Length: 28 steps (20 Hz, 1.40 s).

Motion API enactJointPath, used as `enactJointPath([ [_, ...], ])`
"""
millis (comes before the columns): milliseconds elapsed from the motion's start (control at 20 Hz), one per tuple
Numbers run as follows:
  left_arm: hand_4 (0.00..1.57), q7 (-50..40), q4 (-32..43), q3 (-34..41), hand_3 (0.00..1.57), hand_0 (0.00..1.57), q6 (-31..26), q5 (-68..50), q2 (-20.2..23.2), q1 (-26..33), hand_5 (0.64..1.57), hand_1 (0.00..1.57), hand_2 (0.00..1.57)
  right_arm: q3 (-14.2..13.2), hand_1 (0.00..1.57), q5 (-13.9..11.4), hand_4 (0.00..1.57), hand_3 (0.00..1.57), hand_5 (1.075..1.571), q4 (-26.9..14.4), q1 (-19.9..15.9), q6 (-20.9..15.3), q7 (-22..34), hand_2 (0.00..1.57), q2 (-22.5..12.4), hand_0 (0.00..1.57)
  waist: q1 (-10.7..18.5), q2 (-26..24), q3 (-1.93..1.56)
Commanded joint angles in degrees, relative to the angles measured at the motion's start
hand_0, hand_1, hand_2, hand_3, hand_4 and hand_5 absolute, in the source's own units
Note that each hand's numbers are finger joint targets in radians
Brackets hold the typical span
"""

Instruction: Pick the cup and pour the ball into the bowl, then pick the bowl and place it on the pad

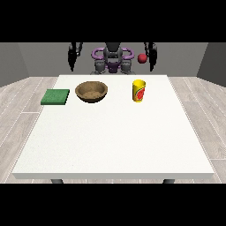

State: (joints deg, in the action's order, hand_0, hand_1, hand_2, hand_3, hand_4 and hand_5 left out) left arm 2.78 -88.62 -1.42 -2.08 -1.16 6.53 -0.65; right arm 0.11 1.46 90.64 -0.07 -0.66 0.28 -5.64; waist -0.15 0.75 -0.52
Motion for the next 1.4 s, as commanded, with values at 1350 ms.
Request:
enactJointPath([
  [1350, 0.57, -2.3, -5.6, 7.3, 0.00, 0.00, 7.8, -1.4, -0.7, -15.9, 1.520, 0.00, 0.00, -5.5, 0.00, 10.1, 0.70, 0.00, 1.545, 16.5, -5.7, 2.9, 6.9, 0.00, -1.0, 0.00, -6.2, 10.7, 0.51],
])
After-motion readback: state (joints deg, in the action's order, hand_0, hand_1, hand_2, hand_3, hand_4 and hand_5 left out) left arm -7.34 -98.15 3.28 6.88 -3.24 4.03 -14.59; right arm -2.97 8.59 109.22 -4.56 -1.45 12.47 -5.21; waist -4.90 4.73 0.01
